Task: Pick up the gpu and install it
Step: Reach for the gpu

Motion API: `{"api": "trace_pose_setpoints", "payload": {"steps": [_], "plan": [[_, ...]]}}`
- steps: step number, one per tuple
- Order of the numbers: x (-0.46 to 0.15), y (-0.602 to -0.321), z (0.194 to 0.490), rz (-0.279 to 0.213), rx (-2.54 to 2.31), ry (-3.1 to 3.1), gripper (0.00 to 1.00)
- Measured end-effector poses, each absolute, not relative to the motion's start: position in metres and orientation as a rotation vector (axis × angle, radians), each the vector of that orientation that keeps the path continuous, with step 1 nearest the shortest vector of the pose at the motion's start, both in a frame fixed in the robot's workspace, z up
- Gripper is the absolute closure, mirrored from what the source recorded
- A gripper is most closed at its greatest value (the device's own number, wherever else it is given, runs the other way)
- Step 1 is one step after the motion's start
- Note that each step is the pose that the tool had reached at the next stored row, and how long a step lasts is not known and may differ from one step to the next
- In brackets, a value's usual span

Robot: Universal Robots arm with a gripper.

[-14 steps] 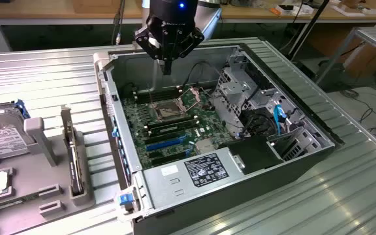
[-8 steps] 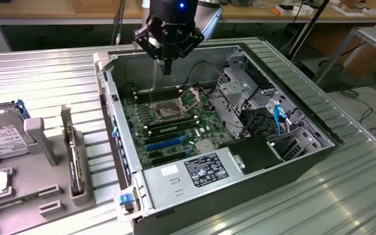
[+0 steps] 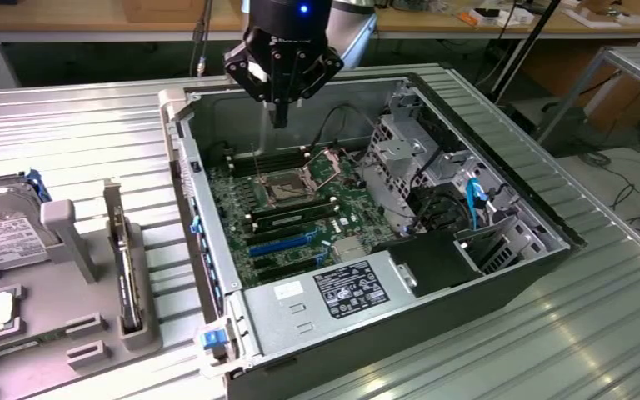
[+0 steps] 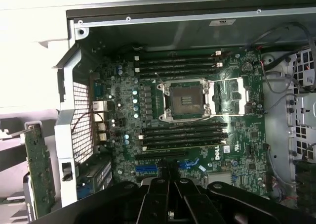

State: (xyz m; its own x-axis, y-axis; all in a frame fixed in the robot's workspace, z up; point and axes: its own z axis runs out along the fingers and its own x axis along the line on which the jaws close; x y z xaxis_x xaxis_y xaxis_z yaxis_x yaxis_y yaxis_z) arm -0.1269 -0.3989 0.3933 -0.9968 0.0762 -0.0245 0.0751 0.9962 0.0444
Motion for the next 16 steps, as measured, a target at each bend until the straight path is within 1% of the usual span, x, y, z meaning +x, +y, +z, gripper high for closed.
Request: {"api": "trace_pose_setpoints", "payload": {"steps": [16], "plan": [[-0.156,-0.399,0.393,0.068,0.118,3.112,0.89]]}}
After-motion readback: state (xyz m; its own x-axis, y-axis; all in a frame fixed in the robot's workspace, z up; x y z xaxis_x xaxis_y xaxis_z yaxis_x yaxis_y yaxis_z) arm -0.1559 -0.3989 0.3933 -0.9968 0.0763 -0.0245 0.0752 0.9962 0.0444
